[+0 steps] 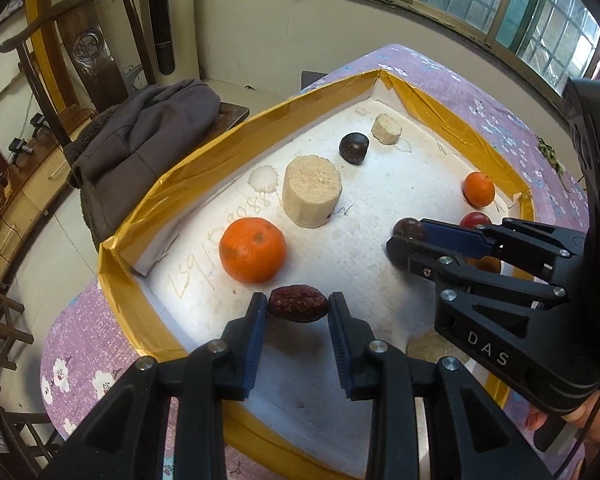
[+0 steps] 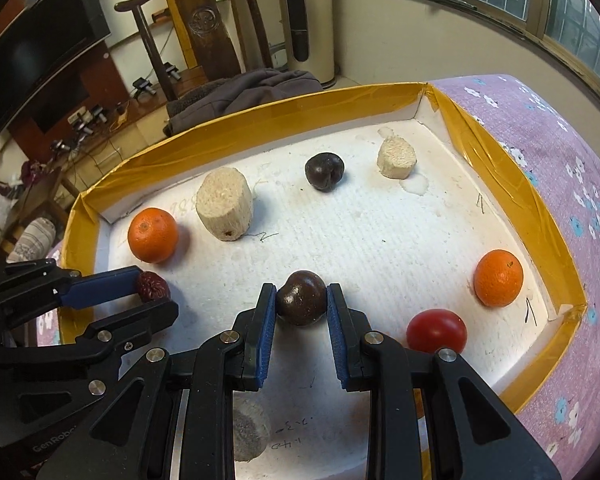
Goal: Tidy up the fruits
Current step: 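Carry the plum and date over the tray and open both grippers, then withdraw both grippers toward the remaining cream pastries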
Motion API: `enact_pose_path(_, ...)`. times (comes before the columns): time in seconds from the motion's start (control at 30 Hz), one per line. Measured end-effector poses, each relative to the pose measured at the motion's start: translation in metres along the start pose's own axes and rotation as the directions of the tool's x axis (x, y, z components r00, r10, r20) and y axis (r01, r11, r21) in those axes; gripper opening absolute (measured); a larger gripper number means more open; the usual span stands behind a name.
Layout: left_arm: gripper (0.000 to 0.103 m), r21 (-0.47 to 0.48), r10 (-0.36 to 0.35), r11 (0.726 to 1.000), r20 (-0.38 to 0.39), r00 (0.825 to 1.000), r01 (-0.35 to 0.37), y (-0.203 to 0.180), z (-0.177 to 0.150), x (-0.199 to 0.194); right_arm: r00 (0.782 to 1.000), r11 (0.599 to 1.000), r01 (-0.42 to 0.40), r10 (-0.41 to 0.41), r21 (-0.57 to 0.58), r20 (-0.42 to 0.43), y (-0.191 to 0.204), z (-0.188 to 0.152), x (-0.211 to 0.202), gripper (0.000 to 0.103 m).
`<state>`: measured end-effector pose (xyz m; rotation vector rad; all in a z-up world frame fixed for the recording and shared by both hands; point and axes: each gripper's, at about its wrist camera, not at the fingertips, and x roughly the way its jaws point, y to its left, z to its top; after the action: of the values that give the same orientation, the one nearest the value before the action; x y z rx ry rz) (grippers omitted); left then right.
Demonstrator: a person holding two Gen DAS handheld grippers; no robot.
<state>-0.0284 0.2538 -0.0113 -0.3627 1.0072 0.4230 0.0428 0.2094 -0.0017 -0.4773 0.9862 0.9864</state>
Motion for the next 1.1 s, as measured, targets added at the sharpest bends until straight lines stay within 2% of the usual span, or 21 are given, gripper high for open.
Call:
enact_pose_path(0.07,0.038,0.009,0.005,1.000,0.002,1.000,-0.005,0.000,0.000,0.000,1.000,1.000,0.007,-0.007,-0.001,0.000,0.000,0.000,0.001,0.025)
enact_pose_path(0.13,0.047,0.019,0.007,1.000,0.007,1.000,-0.007,-0.001,0.000,0.000,1.000,1.000,0.027,-0.027,-0.004,-0.002,0.000,0.000,0.001,0.031)
enact_pose_path(0.2,0.052,0.027,0.016,1.000,0.013,1.000,-0.016,-0.001,-0.001,-0.001,0.999,0.999,0.032,-0.032,0.000,0.000,0.001,0.001,0.000,0.031)
enact_pose_path(0.37,0.052,0.043,0.019,0.999,0.030,0.999,-0.021,0.001,-0.002,-0.007,0.998,0.998,0.068,-0.068,0.008,0.014,-0.001,-0.001,-0.010,0.031)
enact_pose_path(0.43,0.056,0.050,0.024,0.998,0.041,0.999,-0.026,0.003,-0.002,-0.011,0.997,0.997,0.076,-0.077,0.022,0.020,-0.003,-0.003,-0.015,0.031)
enact_pose_path(0.57,0.060,0.055,0.043,0.997,0.069,0.997,-0.047,0.010,-0.002,-0.018,0.995,0.993,0.088,-0.090,0.075,0.034,-0.010,-0.009,-0.029,0.031)
enact_pose_path(0.8,0.073,0.072,0.040,0.996,0.116,0.992,-0.049,0.012,-0.001,-0.031,0.990,0.977,0.106,-0.122,0.186,0.077,-0.019,-0.032,-0.062,0.031)
enact_pose_path(0.87,0.077,0.083,0.032,0.996,0.124,0.992,-0.042,0.007,-0.001,-0.033,0.986,0.969,0.118,-0.140,0.219,0.088,-0.023,-0.041,-0.072,0.031)
enact_pose_path(1.1,0.081,0.175,-0.025,0.985,0.150,0.988,-0.002,-0.027,0.001,-0.039,0.970,0.929,0.162,-0.212,0.333,0.121,-0.035,-0.076,-0.106,0.033)
